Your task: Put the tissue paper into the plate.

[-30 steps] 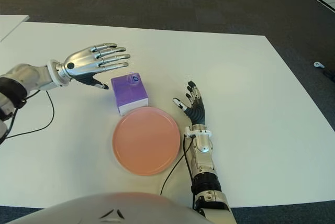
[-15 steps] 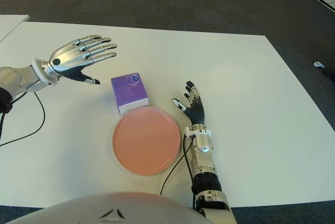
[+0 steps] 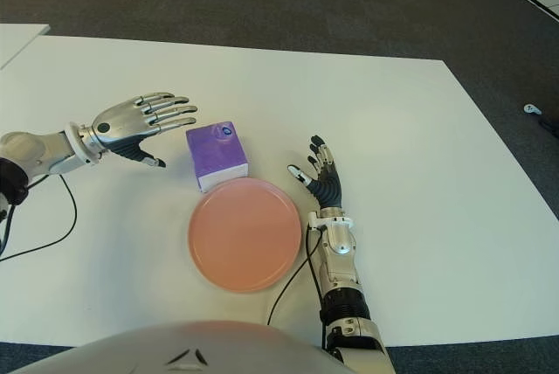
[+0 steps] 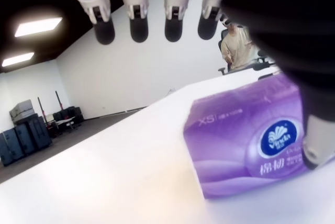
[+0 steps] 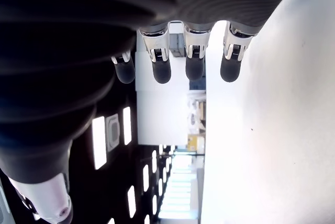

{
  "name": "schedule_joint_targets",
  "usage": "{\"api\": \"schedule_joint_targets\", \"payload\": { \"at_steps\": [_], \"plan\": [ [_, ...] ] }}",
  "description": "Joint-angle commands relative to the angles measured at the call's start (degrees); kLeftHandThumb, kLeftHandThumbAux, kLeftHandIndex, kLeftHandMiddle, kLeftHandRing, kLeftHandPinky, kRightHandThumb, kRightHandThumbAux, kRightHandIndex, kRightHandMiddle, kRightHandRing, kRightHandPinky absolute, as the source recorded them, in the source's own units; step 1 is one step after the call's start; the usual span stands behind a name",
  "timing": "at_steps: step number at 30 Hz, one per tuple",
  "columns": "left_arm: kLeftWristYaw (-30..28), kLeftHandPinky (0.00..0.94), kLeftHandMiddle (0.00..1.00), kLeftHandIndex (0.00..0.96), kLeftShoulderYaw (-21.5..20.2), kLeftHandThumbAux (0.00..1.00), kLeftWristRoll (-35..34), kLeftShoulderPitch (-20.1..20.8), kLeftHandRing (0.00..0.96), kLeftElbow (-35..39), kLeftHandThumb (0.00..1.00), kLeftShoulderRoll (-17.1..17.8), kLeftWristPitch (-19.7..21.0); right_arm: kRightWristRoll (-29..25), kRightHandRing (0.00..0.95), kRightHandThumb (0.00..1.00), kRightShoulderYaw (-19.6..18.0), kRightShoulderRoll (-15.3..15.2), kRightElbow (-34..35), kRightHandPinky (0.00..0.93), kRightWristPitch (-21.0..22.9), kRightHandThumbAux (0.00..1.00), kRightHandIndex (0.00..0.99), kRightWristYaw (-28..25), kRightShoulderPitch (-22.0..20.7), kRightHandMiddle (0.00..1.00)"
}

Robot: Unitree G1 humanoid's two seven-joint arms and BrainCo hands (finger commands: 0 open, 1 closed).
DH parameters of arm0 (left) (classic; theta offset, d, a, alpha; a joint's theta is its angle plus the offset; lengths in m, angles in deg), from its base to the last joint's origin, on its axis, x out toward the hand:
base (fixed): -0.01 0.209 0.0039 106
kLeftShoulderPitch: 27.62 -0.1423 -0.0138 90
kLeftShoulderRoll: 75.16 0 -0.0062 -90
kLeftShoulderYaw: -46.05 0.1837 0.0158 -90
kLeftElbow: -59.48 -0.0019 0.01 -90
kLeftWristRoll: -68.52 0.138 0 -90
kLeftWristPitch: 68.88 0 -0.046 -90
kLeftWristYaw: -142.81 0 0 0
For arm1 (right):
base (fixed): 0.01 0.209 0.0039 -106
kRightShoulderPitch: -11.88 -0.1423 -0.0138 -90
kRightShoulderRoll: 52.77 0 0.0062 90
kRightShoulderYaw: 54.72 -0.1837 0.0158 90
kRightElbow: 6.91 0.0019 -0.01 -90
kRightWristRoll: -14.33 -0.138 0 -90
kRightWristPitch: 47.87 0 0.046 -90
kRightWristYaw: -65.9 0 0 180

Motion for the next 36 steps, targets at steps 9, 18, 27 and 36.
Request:
{"api": "schedule_joint_targets", "payload": {
  "at_steps": [9,18,27,36],
  "plan": [
    [-1.1,0.000,0.000,0.000,6.6,0.538,6.3,3.6,0.000,-8.7,0.073,-5.8,1.5,-0.3,0.000,0.105,-0.1,1.0,-8.6,0.015,4.6,0.684,0.000,-0.1,6.2,0.000],
    [-0.8,0.000,0.000,0.000,11.0,0.549,9.6,5.0,0.000,-10.1,0.082,-9.4,3.9,-0.3,0.000,0.088,0.0,0.9,-8.7,0.017,3.7,0.704,0.000,-0.5,6.6,0.001],
    [0.1,0.000,0.000,0.000,12.9,0.562,9.4,8.4,0.000,-10.6,0.081,-11.0,2.8,-0.2,0.001,0.083,0.1,1.1,-8.3,0.025,3.3,0.721,0.000,-0.4,7.1,0.007],
    [5.5,0.000,0.000,0.000,11.8,0.555,8.0,8.8,0.000,-9.0,0.087,-10.1,2.8,-0.1,0.002,0.079,0.2,1.2,-7.8,0.023,3.5,0.729,0.000,-0.3,7.4,0.007]
  ]
}}
